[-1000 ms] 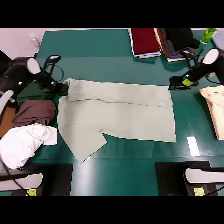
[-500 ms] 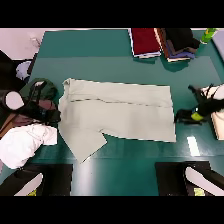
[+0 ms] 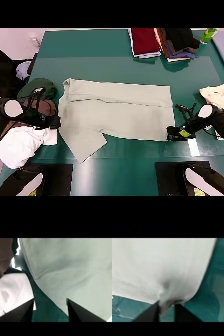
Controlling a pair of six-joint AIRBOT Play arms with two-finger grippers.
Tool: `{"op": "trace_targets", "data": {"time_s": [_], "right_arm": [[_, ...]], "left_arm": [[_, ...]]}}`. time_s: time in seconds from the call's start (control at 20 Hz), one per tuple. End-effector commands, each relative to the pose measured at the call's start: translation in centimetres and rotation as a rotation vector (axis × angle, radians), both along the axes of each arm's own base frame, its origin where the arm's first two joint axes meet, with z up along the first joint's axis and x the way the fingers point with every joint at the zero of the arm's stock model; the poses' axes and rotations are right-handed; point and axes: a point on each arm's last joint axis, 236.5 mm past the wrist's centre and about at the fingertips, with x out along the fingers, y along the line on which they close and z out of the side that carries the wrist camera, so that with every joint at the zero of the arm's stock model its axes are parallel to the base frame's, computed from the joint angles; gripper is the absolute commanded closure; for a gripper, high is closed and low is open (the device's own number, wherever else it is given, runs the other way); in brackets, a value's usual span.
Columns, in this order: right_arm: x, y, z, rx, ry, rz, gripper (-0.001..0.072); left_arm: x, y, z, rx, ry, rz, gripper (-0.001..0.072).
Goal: Fold the shirts.
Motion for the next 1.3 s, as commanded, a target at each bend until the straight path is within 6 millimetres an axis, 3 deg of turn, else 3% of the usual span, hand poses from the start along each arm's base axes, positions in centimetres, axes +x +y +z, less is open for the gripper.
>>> {"op": "trace_targets", "data": {"time_s": [0.0, 0.1, 0.2, 0.35, 0.65, 0.85, 0.95, 1.05, 1.25], "right_arm": [[0.6, 0.8, -0.2, -0.004, -0.032, 0.021, 0.0694], [1.2, 1.1, 0.3, -0.005, -0.051, 0.039, 0.0693], [2.0, 1.4, 0.9, -0.005, -0.077, 0.057, 0.0693], [3.1, 1.7, 1.6, -0.006, -0.114, 0.073, 0.0693], [3.1, 1.7, 1.6, -0.006, -0.114, 0.071, 0.0693], [3.1, 1.7, 1.6, -0.005, -0.114, 0.071, 0.0693], [3.1, 1.7, 1.6, -0.005, -0.114, 0.071, 0.0693], [3.2, 1.7, 1.7, -0.005, -0.117, 0.071, 0.0693], [3.2, 1.7, 2.6, -0.008, -0.147, 0.076, 0.0693]], "left_arm": [[-1.5, 0.2, -0.4, 0.006, 0.063, -0.003, 0.0228], [-2.8, 0.2, -1.4, 0.011, 0.115, 0.004, 0.0224], [-4.6, -0.7, -3.0, -0.027, 0.178, 0.014, 0.0137], [-6.0, -1.7, -5.6, -0.078, 0.219, 0.055, 0.0137], [-4.5, -4.0, -8.0, -0.203, 0.136, 0.160, 0.0138], [-4.5, -3.9, -8.6, -0.200, 0.128, 0.168, 0.0139], [-4.5, -3.8, -8.6, -0.199, 0.127, 0.167, 0.0268], [-4.4, -3.9, -8.5, -0.194, 0.109, 0.117, 0.0680], [-3.3, -3.4, -6.0, -0.156, 0.090, 0.046, 0.0681]]}}
